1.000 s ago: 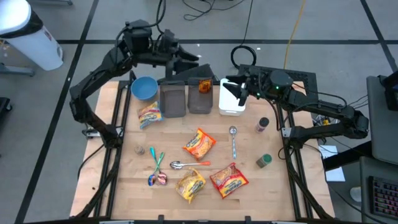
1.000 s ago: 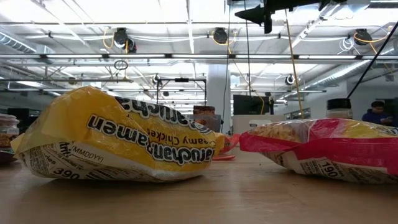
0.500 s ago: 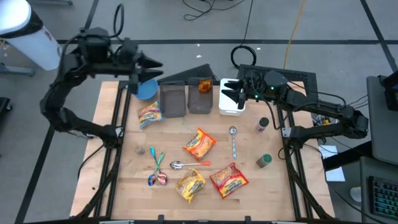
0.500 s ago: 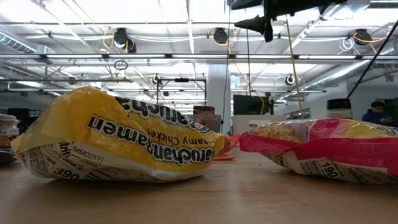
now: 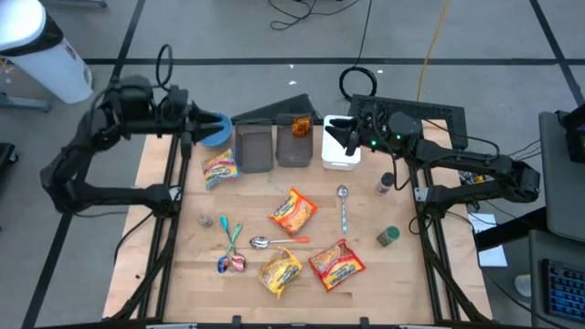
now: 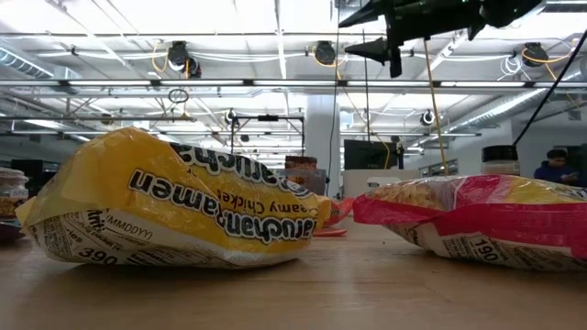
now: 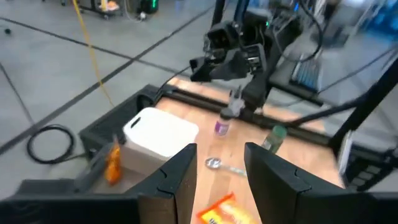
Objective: Pick & Place Food Item
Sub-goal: Put the blue noodle pack into the left black bin
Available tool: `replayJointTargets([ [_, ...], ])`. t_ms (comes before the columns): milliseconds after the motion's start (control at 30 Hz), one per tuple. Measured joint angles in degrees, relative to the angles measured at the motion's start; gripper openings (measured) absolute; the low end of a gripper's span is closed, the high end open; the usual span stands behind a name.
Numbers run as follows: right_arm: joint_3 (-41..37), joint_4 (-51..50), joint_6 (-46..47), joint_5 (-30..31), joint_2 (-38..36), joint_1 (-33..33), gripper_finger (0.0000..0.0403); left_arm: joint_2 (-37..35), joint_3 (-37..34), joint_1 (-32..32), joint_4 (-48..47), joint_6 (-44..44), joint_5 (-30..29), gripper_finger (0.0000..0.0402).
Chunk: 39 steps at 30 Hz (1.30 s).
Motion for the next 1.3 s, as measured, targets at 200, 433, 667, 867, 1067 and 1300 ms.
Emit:
replayJointTargets([
  [200,-0.48,0.10,1.91,0.00,-0.03,-0.02,0.0226,-8.17,-16.86,0.81,12.20,-8.30,5.71,0.0141],
  [433,-0.48,0.52,1.68,0.00,1.03,-0.02,0.0226,-16.24,-32.98,0.79,11.42,-16.81,6.06,0.0141],
  [667,-0.48,1.00,1.64,-0.30,3.02,-0.02,0.0226,-20.67,-42.58,-0.41,9.98,-21.79,5.65,0.0141],
  [867,-0.48,0.97,0.74,-0.52,4.34,-0.02,0.0226,-20.14,-43.61,-2.80,-1.74,-17.97,-1.53,0.0140],
  [1067,-0.46,0.56,-1.30,-0.79,4.43,-0.02,0.0226,-15.97,-43.61,-8.76,-5.66,-13.28,-12.20,0.0140],
  [1300,-0.46,0.17,-1.77,-3.35,4.43,-0.02,0.0226,-7.38,-43.61,-19.68,-8.08,-14.75,-32.40,0.0140],
])
